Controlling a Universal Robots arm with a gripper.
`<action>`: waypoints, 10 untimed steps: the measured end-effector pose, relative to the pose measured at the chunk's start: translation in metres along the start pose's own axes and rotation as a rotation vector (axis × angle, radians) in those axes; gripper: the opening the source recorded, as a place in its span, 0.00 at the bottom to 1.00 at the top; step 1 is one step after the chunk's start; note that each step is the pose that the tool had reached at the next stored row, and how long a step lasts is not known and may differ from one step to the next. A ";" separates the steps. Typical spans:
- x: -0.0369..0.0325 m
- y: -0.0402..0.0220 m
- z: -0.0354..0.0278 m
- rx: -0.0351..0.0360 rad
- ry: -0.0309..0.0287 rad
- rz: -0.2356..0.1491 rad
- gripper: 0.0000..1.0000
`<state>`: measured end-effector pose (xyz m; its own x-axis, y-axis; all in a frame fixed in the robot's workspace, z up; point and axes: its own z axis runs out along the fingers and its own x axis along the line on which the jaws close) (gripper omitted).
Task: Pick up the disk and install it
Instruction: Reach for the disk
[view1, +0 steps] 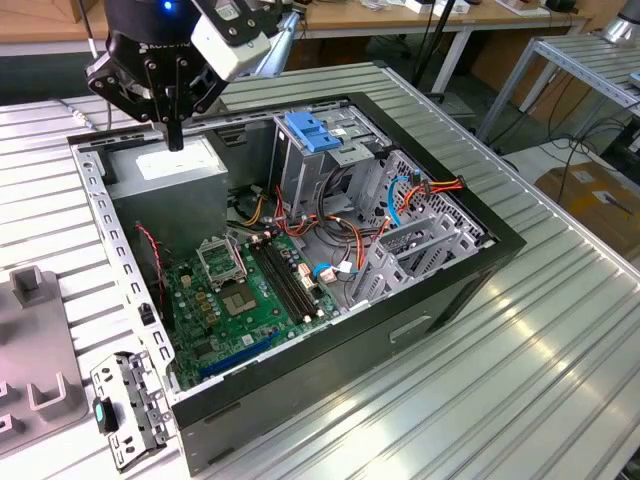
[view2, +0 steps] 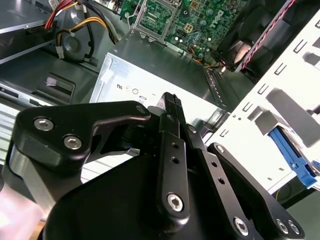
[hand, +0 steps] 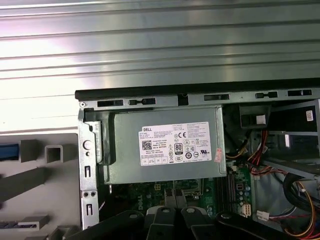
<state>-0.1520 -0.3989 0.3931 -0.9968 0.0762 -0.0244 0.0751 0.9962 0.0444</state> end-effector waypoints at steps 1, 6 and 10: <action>0.0008 0.0000 0.0000 -0.0001 0.0000 0.000 0.11; 0.0035 -0.0003 0.0000 0.0000 0.0002 0.000 0.11; 0.0062 -0.0005 0.0000 0.0001 0.0005 0.000 0.11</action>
<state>-0.1582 -0.3989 0.3929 -0.9968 0.0762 -0.0240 0.0751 0.9962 0.0443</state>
